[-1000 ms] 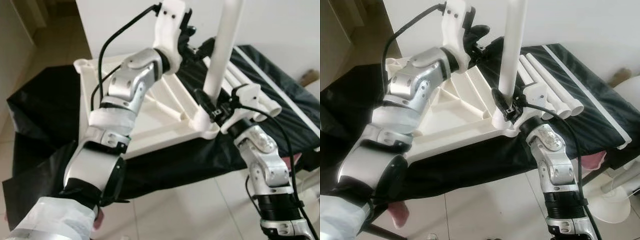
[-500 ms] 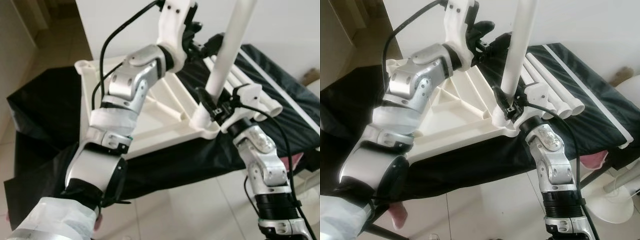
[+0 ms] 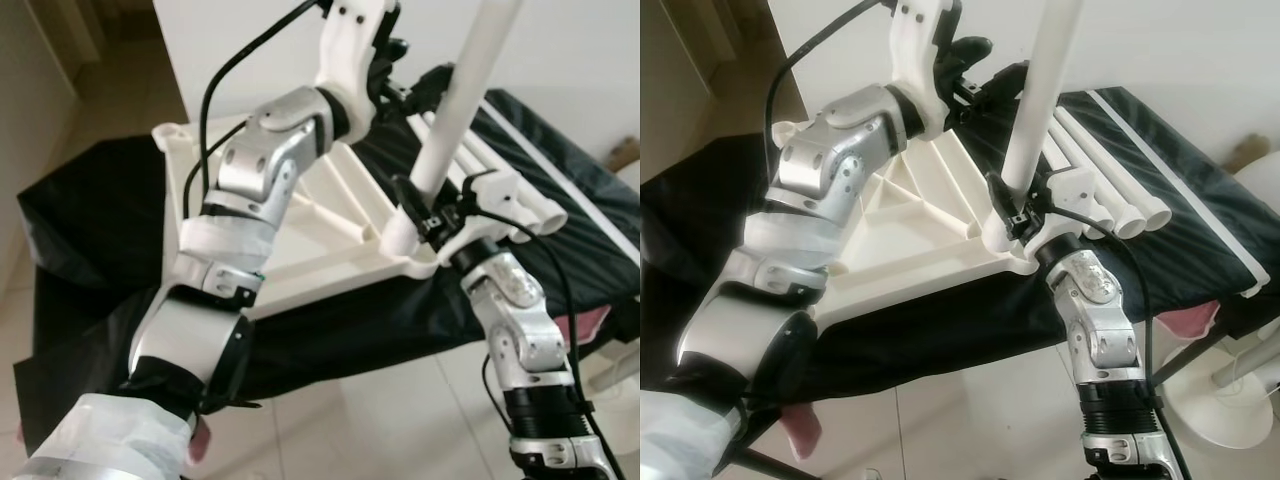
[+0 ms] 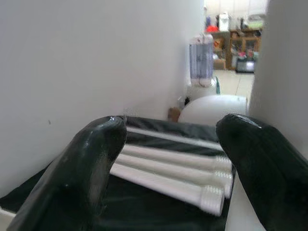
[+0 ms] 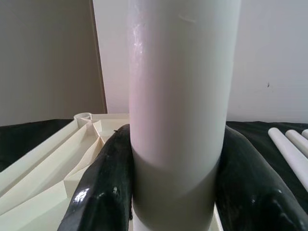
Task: Building children table
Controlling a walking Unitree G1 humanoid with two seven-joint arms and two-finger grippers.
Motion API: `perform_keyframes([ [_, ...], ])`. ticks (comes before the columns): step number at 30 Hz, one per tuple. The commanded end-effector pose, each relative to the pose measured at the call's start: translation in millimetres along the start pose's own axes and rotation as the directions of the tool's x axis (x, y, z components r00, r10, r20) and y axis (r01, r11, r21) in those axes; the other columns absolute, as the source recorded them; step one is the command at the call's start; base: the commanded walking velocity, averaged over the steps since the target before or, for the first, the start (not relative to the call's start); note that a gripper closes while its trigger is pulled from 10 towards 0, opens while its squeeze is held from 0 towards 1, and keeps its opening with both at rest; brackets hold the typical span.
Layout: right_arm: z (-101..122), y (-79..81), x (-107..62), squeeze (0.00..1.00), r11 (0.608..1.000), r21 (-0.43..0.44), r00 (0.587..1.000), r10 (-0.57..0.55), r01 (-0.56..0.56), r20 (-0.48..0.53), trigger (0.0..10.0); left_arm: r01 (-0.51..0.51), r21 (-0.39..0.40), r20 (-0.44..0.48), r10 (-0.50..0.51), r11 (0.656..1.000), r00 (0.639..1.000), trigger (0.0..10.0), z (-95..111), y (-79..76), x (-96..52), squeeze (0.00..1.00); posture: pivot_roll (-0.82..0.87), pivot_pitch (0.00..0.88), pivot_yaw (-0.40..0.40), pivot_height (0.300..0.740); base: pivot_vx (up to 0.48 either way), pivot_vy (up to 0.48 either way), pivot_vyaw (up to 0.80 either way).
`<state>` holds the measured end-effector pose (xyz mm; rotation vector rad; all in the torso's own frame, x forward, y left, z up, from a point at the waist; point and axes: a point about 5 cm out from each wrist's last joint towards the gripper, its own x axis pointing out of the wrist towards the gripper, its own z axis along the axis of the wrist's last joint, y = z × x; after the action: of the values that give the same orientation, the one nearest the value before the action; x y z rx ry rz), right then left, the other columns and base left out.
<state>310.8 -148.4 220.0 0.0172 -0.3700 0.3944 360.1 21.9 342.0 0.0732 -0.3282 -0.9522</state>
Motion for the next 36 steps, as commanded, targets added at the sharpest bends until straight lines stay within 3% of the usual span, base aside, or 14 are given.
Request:
perform_keyframes([
  [1,2.9,-4.2,-1.3,0.0,0.999,-0.014,0.999,-0.03,0.03,0.013,10.0,0.049,-0.004,-0.055,-0.049,0.999,0.997,10.0,-14.2,1.2,-6.6,0.0,-0.02,0.004,0.054,0.74,0.0,0.0,0.0],
  [3,5.8,-11.5,-2.7,0.0,0.997,-0.028,0.997,-0.075,0.076,0.029,10.0,0.041,0.01,-0.109,-0.039,0.999,0.993,10.0,-27.5,8.3,-17.5,0.0,-0.03,0.006,0.063,0.74,0.0,0.0,0.0],
  [11,10.3,-20.8,-4.2,0.0,0.988,-0.046,0.988,-0.143,0.146,0.061,10.0,0.029,-0.004,-0.181,-0.029,1.0,0.983,10.0,-47.3,19.0,-37.2,0.0,-0.04,0.018,0.073,0.74,0.0,0.0,0.0],
  [13,13.4,-27.7,-5.4,0.0,0.979,-0.054,0.978,-0.192,0.197,0.083,10.0,0.168,-0.009,-0.217,-0.166,0.986,0.962,10.0,-62.1,6.1,-52.1,0.0,-0.03,0.025,0.069,0.74,0.0,0.0,0.0],
  [17,14.6,-32.0,-5.8,0.0,0.971,-0.07,0.971,-0.222,0.229,0.091,10.0,0.282,0.0,-0.235,-0.274,0.96,0.933,10.0,-74.2,-8.9,-61.9,0.0,-0.04,0.029,0.071,0.74,0.0,0.0,0.0],
  [23,18.2,-35.2,-5.6,0.0,0.96,-0.089,0.96,-0.255,0.265,0.113,10.0,0.15,-0.09,-0.256,-0.169,0.985,0.952,10.0,-103.1,1.2,-81.8,0.0,-0.07,0.036,0.093,0.74,0.0,0.0,0.0],
  [26,18.9,-36.1,-6.4,0.0,0.956,-0.092,0.957,-0.266,0.277,0.118,10.0,0.071,-0.102,-0.237,-0.094,0.992,0.967,10.0,-106.7,6.1,-86.7,0.0,-0.08,0.036,0.099,0.74,0.0,0.0,0.0],
  [28,20.1,-37.1,-7.2,0.0,0.953,-0.089,0.952,-0.276,0.289,0.129,10.0,-0.059,-0.177,-0.208,0.021,0.982,0.978,10.0,-107.4,18.2,-94.3,0.0,-0.08,0.037,0.099,0.74,0.0,0.0,0.0],
  [30,21.2,-37.4,-7.2,0.0,0.951,-0.091,0.95,-0.281,0.294,0.138,10.0,-0.13,-0.186,-0.182,0.096,0.974,0.979,10.0,-106.7,25.1,-103.6,0.0,-0.09,0.036,0.104,0.74,0.0,0.0,0.0],
  [34,21.9,-37.3,-6.9,0.0,0.95,-0.092,0.948,-0.283,0.298,0.145,10.0,-0.078,-0.202,-0.15,0.048,0.976,0.988,10.0,-105.8,20.7,-120.0,0.0,-0.09,0.036,0.108,0.74,0.0,0.0,0.0],
  [36,22.2,-37.3,-6.8,0.0,0.949,-0.091,0.947,-0.286,0.301,0.148,10.0,-0.003,-0.289,-0.021,-0.003,0.957,1.0,10.0,-91.4,13.8,-125.5,0.0,-0.09,0.038,0.109,0.74,0.0,0.0,0.0],
])
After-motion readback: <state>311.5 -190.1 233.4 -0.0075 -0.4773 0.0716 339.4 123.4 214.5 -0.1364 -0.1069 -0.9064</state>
